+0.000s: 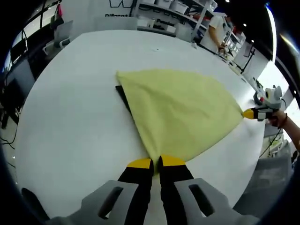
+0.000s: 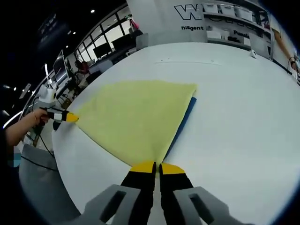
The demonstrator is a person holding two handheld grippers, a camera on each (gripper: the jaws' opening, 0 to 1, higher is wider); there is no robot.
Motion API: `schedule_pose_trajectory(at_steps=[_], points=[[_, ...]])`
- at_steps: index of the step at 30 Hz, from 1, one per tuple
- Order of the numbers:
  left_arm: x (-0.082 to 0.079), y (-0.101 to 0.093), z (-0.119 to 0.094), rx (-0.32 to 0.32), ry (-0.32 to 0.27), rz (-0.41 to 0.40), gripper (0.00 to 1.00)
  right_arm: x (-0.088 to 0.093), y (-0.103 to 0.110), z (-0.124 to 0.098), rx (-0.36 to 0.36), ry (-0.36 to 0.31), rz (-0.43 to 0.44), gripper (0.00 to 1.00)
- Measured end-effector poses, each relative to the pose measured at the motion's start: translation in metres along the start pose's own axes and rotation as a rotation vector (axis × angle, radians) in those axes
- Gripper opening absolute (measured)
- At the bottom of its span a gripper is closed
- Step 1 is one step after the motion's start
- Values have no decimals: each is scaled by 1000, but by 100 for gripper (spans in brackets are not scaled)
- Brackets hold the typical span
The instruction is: Fold the garment on the visible template until the final outline fits inside the template.
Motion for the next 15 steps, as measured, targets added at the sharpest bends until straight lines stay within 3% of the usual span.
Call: schedule_pose_trajectory(at_steps=[10, 15], points=[[1, 1, 1, -34, -12, -21, 9, 2, 0, 2, 11, 10, -20, 0], [0, -2, 1, -63, -7, 52, 10, 3, -3, 5, 6, 8, 23, 0]])
Point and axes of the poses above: the point that each gripper's makers call its tool centre point, and the gripper's own axes: z roughly forward along the fingers, y roughly to its left, x roughly out of its underside, the point moved 6 cm from there along -z, roughly backward along the fingers, and after that the axes turned 7 degrees about y, right-handed, at the moved point
